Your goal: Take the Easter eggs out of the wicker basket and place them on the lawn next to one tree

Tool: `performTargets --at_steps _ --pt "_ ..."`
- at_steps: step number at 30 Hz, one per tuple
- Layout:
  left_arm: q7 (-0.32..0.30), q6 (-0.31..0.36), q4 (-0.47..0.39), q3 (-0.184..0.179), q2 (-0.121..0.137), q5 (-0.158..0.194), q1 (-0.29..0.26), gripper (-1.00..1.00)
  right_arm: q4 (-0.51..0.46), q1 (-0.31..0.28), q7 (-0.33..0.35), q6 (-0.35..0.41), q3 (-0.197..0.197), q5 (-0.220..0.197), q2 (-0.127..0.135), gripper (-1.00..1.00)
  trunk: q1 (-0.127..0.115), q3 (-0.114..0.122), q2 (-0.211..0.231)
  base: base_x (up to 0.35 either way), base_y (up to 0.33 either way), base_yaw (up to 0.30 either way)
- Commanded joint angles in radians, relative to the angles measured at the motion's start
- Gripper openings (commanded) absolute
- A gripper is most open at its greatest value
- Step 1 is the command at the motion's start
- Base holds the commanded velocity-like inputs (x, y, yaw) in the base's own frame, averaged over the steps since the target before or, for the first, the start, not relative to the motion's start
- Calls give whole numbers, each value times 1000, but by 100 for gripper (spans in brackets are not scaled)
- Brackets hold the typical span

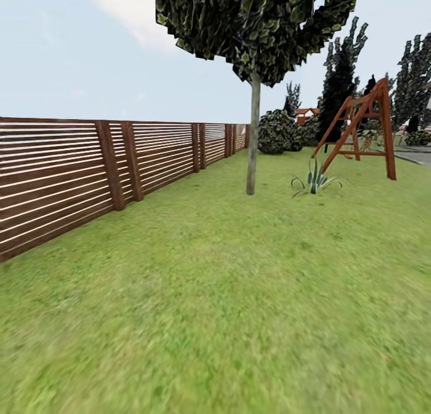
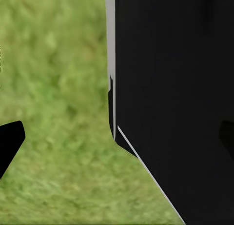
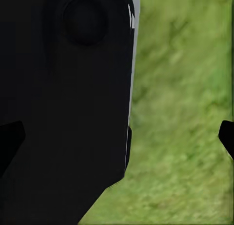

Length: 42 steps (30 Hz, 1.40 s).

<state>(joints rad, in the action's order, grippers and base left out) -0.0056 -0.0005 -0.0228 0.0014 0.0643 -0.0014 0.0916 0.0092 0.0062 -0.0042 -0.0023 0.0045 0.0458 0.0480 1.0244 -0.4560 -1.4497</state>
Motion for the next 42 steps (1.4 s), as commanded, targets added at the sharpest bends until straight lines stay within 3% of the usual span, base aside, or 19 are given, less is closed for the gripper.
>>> performTargets --at_steps 1,12,23,36,42 --pt "-1 0 -2 0 0 0 0 100 0 0 0 0 0 5 0 100 1 -1 0 312 0 154" --pt "-1 0 -2 0 0 0 0 100 7 0 9 8 0 3 0 100 1 -1 0 310 0 18" --pt "0 -1 -2 0 1 3 0 100 10 0 8 6 -5 -1 1 100 1 -1 0 55 -2 0" --pt "-1 -1 -2 -1 1 0 0 100 9 0 4 0 -8 -9 1 100 1 -1 0 306 -70 3" --pt "-1 -1 -2 -1 2 0 0 100 9 0 2 -1 -5 -10 0 100 1 -1 0 318 -71 195"
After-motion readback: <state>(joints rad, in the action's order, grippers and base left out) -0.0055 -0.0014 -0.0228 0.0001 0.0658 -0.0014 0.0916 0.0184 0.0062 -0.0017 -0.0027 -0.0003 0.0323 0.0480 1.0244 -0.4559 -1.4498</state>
